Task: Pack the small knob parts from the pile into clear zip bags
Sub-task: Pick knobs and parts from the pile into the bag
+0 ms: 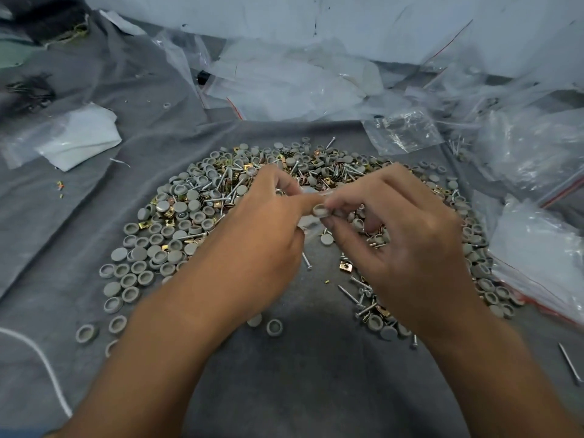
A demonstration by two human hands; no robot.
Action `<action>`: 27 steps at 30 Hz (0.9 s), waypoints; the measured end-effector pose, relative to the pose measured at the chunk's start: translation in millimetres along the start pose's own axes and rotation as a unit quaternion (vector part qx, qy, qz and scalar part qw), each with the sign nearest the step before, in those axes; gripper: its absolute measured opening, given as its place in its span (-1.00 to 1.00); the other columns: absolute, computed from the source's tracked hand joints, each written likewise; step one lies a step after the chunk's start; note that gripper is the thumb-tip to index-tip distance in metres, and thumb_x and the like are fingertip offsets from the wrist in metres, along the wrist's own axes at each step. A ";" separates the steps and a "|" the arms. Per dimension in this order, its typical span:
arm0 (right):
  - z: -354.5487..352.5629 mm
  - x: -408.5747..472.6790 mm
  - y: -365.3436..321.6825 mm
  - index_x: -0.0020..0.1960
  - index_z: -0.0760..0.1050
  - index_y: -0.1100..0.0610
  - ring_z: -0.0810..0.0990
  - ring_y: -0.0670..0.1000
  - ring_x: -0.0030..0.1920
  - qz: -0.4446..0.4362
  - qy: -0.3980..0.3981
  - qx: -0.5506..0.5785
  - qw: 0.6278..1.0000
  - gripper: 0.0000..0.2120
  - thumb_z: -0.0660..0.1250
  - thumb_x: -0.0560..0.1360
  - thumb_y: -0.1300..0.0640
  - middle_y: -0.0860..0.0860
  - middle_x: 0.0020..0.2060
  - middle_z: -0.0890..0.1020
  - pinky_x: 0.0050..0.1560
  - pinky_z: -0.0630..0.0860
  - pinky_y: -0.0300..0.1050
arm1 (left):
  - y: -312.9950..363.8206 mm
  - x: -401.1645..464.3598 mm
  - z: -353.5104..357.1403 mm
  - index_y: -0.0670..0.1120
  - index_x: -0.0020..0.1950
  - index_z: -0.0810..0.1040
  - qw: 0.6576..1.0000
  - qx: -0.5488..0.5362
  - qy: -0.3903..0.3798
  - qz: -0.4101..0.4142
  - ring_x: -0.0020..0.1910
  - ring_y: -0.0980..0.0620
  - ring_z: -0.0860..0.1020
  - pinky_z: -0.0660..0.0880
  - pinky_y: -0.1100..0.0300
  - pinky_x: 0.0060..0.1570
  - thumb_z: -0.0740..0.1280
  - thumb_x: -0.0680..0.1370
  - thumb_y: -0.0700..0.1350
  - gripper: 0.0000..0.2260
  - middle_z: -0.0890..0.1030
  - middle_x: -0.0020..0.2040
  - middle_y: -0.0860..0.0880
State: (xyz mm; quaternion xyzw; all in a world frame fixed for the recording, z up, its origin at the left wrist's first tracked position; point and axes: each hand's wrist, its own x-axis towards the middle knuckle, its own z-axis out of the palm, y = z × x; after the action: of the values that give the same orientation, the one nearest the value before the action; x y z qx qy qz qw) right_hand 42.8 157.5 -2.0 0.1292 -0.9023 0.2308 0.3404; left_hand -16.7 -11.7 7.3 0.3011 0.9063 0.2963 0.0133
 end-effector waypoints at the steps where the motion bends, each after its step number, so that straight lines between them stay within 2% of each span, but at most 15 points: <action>1: -1.4 -0.2 2.0 0.00 0.67 0.16 0.37 -0.32 -0.15 -0.006 -0.006 -0.008 1.000 -0.95 0.47 0.54 0.23 -0.01 -0.09 0.60 -0.02 0.37 -0.35 | -0.7 0.0 -0.1 0.26 0.30 0.51 1.000 -0.005 -0.004 -0.001 0.01 0.12 0.40 0.46 0.09 -0.05 0.20 0.57 -0.25 -0.54 0.31 0.13 0.11; 4: -2.5 -0.7 5.0 0.03 0.67 0.15 0.51 -0.14 -0.13 -0.019 -0.043 -0.020 0.999 -0.92 0.44 0.57 0.15 0.01 -0.06 0.62 -0.09 0.56 -0.07 | -1.3 0.2 -1.9 0.32 0.33 0.46 1.000 -0.023 -0.006 0.002 0.01 0.16 0.41 0.46 0.16 -0.04 0.20 0.56 -0.22 -0.50 0.32 0.12 0.13; 6: -1.4 -1.6 4.5 0.07 0.68 0.13 0.59 0.00 -0.08 -0.017 -0.068 -0.019 0.997 -0.88 0.41 0.58 0.12 0.00 -0.04 0.62 -0.11 0.58 0.07 | 0.1 0.0 -1.3 0.34 0.33 0.44 1.000 -0.025 -0.015 0.003 -0.01 0.17 0.41 0.46 0.14 -0.05 0.20 0.55 -0.19 -0.51 0.31 0.11 0.14; 8: -1.8 -1.6 3.3 0.06 0.67 0.14 0.58 -0.03 -0.07 -0.015 -0.053 -0.006 0.998 -0.88 0.43 0.59 0.12 0.00 -0.04 0.63 -0.09 0.58 0.03 | 0.8 -0.3 -0.3 0.32 0.32 0.45 0.999 -0.026 -0.025 0.007 -0.05 0.18 0.41 0.45 0.14 -0.08 0.20 0.56 -0.18 -0.54 0.30 0.10 0.14; 11: -2.1 -0.7 -1.0 -0.05 0.65 0.18 0.49 -0.10 -0.13 -0.038 0.012 0.000 0.999 -0.91 0.47 0.58 0.15 0.00 -0.09 0.66 -0.07 0.52 -0.11 | -0.2 -0.7 0.2 0.31 0.29 0.45 0.999 -0.030 -0.023 0.019 -0.12 0.22 0.40 0.37 0.26 -0.19 0.23 0.58 -0.16 -0.59 0.30 0.08 0.14; 13: 2.0 -0.4 -3.2 -0.06 0.66 0.18 0.54 0.01 -0.16 -0.062 0.026 0.001 0.998 -0.89 0.46 0.59 0.15 0.01 -0.10 0.68 -0.07 0.52 -0.06 | -1.2 0.1 0.7 0.26 0.26 0.49 0.999 -0.032 -0.024 0.023 -0.08 0.22 0.40 0.37 0.29 -0.17 0.24 0.59 -0.15 -0.65 0.33 0.08 0.13; 16: 9.3 -2.5 -2.2 -0.03 0.68 0.16 0.61 0.09 -0.10 -0.064 -0.005 -0.017 0.998 -0.90 0.45 0.59 0.13 -0.02 -0.06 0.71 -0.03 0.53 0.01 | -1.7 0.7 -0.7 0.21 0.23 0.53 0.998 -0.045 -0.033 0.030 -0.01 0.24 0.41 0.35 0.37 -0.11 0.19 0.55 -0.12 -0.66 0.35 0.08 0.14; 19: 7.6 -3.8 -1.4 -0.01 0.68 0.15 0.60 0.01 -0.06 -0.039 0.000 -0.004 0.999 -0.89 0.46 0.59 0.11 -0.04 -0.05 0.70 0.01 0.53 -0.06 | -5.1 1.2 -4.1 0.29 0.33 0.48 0.997 -0.060 -0.027 0.035 -0.04 0.35 0.40 0.31 0.49 -0.10 0.18 0.55 -0.09 -0.59 0.36 0.07 0.19; 21: 4.9 -3.8 -4.9 -0.05 0.66 0.15 0.55 -0.07 -0.12 -0.025 0.023 0.021 0.999 -0.91 0.44 0.59 0.13 -0.05 -0.11 0.68 -0.04 0.50 -0.14 | -8.9 2.7 -6.9 0.28 0.40 0.45 0.997 -0.070 -0.008 0.024 -0.06 0.39 0.39 0.29 0.55 -0.09 0.19 0.57 -0.06 -0.58 0.36 0.05 0.23; 22: 3.7 -3.8 -7.9 -0.07 0.64 0.11 0.52 -0.11 -0.16 -0.012 0.010 0.042 0.999 -0.90 0.43 0.59 0.10 -0.09 -0.15 0.65 -0.07 0.47 -0.21 | -10.6 3.8 -8.7 0.27 0.42 0.44 0.997 -0.071 0.009 0.017 -0.04 0.37 0.39 0.29 0.56 -0.08 0.16 0.56 -0.04 -0.55 0.36 0.05 0.21; 23: 3.6 -4.4 -11.6 -0.08 0.61 0.04 0.50 -0.17 -0.19 0.013 -0.037 0.070 0.997 -0.89 0.41 0.57 0.03 -0.15 -0.17 0.62 -0.11 0.45 -0.27 | -12.2 4.5 -10.4 0.26 0.43 0.44 0.997 -0.073 0.032 0.012 -0.02 0.32 0.41 0.29 0.55 -0.07 0.14 0.54 -0.06 -0.52 0.38 0.08 0.18; 24: 5.7 -6.1 -15.5 -0.08 0.57 -0.03 0.51 -0.19 -0.21 0.047 -0.116 0.097 0.987 -0.86 0.40 0.54 -0.09 -0.20 -0.18 0.59 -0.14 0.45 -0.30 | -13.1 4.9 -12.3 0.22 0.44 0.45 0.996 -0.074 0.057 0.012 0.01 0.26 0.43 0.29 0.55 -0.04 0.14 0.54 -0.11 -0.51 0.39 0.10 0.13; 26: 16.2 -13.4 -22.6 -0.01 0.52 -0.11 0.53 -0.21 -0.14 0.094 -0.306 0.093 0.943 -0.71 0.39 0.46 -0.30 -0.24 -0.14 0.57 -0.10 0.53 -0.23 | -12.8 5.4 -15.2 0.15 0.43 0.48 0.992 -0.077 0.100 0.017 0.08 0.20 0.44 0.28 0.55 0.03 0.15 0.57 -0.24 -0.50 0.42 0.14 0.06; 27: 23.5 -18.5 -25.1 0.06 0.51 -0.13 0.52 -0.22 -0.09 0.087 -0.363 0.064 0.925 -0.64 0.40 0.43 -0.34 -0.25 -0.08 0.56 -0.03 0.56 -0.16 | -12.4 5.3 -16.1 0.12 0.43 0.49 0.990 -0.080 0.111 0.020 0.10 0.20 0.43 0.27 0.55 0.05 0.15 0.56 -0.26 -0.50 0.42 0.15 0.05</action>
State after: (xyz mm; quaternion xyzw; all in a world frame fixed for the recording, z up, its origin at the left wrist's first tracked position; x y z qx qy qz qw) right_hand 53.1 125.5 -21.8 0.1472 -0.9550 0.2541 -0.0410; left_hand -30.9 -25.2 14.5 0.2821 0.8693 0.3999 -0.0695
